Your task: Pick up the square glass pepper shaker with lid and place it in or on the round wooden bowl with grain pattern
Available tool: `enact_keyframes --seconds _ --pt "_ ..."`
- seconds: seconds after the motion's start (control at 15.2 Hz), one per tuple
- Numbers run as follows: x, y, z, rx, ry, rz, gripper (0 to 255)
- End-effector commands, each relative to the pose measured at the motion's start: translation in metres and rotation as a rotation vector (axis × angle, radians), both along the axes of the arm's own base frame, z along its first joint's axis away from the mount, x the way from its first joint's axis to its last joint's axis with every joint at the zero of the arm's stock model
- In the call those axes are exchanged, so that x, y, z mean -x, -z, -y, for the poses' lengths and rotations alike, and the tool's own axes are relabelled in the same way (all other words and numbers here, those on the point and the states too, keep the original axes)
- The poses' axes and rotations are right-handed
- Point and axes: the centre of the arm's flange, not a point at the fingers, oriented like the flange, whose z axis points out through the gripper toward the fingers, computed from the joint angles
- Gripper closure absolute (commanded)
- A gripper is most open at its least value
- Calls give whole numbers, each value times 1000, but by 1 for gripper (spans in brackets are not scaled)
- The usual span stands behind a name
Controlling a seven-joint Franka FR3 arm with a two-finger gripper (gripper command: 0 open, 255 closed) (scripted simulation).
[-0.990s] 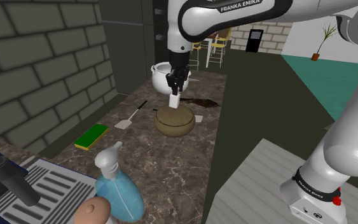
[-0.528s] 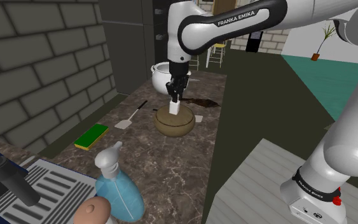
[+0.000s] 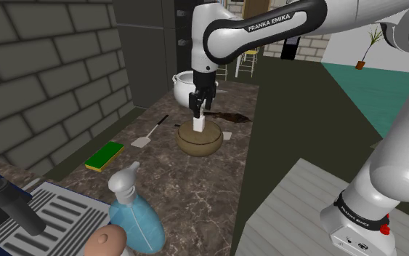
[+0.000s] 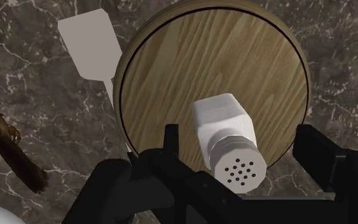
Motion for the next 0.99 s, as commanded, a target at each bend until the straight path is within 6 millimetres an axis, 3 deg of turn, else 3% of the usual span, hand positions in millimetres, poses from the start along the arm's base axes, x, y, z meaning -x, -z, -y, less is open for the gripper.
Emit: enact_keyframes --seconds 0.0,0.2,0.46,0.92 --pt "0 0 0 0 0 0 0" --pt "0 0 0 0 0 0 0" --pt "0 -50 0 0 0 0 0" --pt "0 -50 0 0 0 0 0"
